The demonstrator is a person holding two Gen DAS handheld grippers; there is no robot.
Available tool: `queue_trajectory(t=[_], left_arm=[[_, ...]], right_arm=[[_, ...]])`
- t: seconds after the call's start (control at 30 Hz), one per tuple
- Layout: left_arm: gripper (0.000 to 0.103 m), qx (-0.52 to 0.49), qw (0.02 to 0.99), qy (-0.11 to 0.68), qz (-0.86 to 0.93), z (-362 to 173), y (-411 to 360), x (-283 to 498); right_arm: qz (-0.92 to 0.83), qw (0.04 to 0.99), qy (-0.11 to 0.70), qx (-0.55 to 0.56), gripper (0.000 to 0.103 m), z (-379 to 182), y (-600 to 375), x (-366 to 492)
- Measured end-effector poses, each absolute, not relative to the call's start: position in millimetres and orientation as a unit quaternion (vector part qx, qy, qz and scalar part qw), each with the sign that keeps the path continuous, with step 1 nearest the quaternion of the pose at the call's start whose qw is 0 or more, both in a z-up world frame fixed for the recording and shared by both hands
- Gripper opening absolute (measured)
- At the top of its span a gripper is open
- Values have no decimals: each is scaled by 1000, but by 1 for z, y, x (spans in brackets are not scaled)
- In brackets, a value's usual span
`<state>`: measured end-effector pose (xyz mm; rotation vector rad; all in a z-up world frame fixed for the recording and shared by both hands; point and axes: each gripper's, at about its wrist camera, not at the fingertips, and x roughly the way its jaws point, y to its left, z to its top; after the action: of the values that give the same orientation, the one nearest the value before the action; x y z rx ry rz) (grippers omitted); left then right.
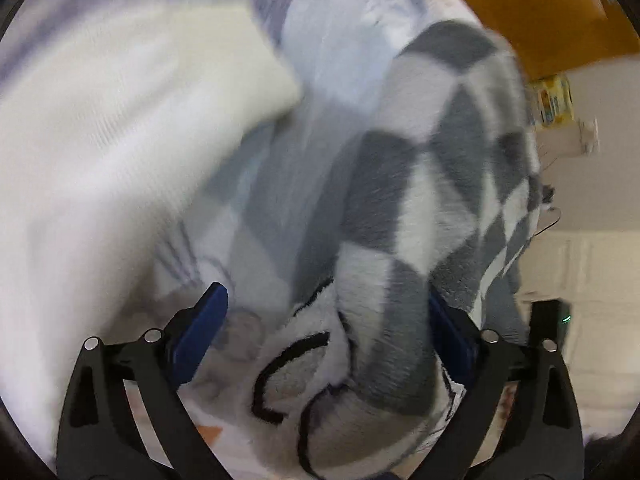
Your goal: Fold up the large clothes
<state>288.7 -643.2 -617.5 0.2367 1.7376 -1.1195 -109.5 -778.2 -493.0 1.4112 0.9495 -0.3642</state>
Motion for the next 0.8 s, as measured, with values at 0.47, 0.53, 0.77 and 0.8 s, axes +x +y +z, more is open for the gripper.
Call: queue_trajectory(t=[0.47, 0.53, 0.77, 0.8], left_arm=[[40, 18, 454, 735, -504, -621, -640, 291], [39, 8, 455, 725, -518, -608, -629, 290], [31, 2, 453, 709, -541, -571, -614, 300], [31, 2, 462, 703, -542, -559, -605, 315]], right_arm=[[-149, 659, 404, 616, 31, -473, -774, -101], [-139, 673, 394, 611, 31, -459, -771, -96], [-77, 700, 375, 602, 32, -429, -747, -50], [-71, 700, 369, 608, 32, -427, -744, -45]])
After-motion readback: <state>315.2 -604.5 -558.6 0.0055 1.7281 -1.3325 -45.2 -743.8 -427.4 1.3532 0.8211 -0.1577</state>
